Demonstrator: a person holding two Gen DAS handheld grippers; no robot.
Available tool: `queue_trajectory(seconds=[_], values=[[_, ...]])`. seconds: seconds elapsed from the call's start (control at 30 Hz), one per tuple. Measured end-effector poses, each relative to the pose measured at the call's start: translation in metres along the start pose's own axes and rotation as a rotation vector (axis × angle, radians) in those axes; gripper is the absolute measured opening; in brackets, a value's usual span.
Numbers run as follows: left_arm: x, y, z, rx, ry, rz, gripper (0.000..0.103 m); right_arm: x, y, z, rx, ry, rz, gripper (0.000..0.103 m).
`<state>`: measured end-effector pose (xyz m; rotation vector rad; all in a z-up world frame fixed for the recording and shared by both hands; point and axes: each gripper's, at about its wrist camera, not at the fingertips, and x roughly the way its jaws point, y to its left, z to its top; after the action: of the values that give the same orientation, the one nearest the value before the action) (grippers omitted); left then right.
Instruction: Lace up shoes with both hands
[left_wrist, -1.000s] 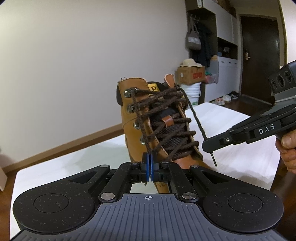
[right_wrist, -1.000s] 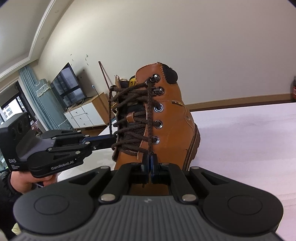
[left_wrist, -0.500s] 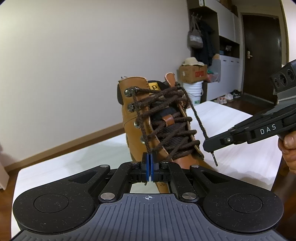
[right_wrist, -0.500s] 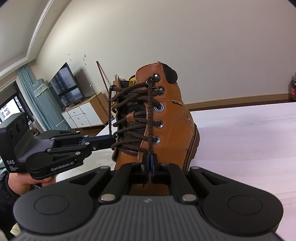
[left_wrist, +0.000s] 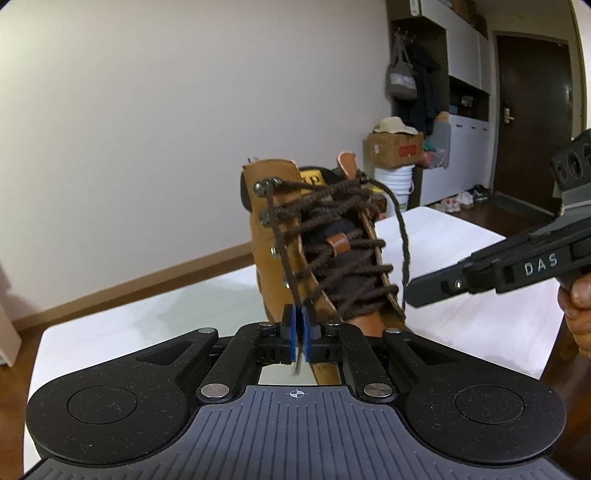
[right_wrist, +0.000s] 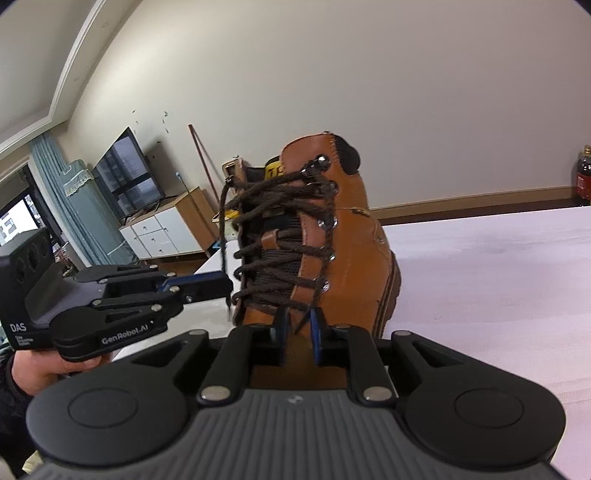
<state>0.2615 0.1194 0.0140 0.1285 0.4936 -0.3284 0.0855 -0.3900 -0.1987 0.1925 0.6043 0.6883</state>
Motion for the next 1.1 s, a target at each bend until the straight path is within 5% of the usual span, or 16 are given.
queue_trajectory(seconds=[0.1,0.17,0.47,0.6,1.1], values=[[-0.013,-0.004,-0.008,-0.032,-0.008,0.009,0.01,-0.019,-0.007,-0.011,0.031,-0.02,-0.005,0.017],[-0.022,-0.008,-0.014,-0.056,-0.012,0.017,0.025,-0.032,-0.011,-0.019,0.052,-0.033,-0.009,0.022],[-0.058,-0.041,-0.03,-0.115,-0.05,0.096,0.056,-0.097,-0.028,-0.059,0.165,-0.083,-0.057,0.034],[-0.074,-0.057,-0.034,-0.141,-0.107,0.139,0.058,-0.115,-0.018,-0.068,0.199,-0.1,-0.089,0.034],[-0.079,-0.083,-0.032,-0.178,-0.026,0.24,0.059,-0.152,0.032,-0.079,0.173,-0.13,-0.17,0.034]])
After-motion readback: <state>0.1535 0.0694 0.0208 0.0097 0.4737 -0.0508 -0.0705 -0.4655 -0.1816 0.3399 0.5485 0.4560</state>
